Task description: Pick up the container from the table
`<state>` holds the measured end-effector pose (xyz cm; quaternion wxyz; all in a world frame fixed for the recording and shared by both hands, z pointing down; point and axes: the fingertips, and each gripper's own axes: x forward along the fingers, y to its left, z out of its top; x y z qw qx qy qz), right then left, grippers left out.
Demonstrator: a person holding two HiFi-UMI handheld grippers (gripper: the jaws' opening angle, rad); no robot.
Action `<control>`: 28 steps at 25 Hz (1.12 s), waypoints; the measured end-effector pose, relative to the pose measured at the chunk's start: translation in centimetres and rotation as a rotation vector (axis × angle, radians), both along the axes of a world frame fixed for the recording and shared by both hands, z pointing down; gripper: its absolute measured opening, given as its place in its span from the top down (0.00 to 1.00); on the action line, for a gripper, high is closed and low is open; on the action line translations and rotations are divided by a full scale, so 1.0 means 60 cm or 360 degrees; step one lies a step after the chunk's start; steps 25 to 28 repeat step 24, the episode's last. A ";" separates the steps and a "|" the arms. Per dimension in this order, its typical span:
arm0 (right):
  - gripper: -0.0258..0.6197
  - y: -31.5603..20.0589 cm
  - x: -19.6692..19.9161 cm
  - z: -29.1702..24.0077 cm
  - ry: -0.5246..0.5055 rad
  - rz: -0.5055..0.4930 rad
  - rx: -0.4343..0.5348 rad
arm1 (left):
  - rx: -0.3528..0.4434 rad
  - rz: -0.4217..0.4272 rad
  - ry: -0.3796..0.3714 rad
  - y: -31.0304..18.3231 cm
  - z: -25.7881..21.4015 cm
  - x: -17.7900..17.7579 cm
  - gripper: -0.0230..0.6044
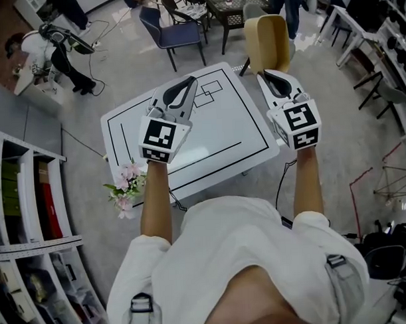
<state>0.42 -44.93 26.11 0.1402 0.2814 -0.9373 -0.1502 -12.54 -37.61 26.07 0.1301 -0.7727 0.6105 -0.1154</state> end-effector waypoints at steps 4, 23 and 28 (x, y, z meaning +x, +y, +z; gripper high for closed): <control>0.91 0.001 0.006 0.008 0.0018 -0.0003 -0.0009 | -0.0009 0.0006 -0.0006 -0.002 0.005 0.008 0.93; 0.91 -0.001 0.011 0.026 0.0019 -0.0018 -0.0047 | -0.0071 0.0006 0.0000 -0.006 0.033 0.022 0.93; 0.91 -0.001 0.012 0.027 0.0017 -0.0019 -0.0050 | -0.0072 0.0007 -0.0003 -0.006 0.033 0.024 0.93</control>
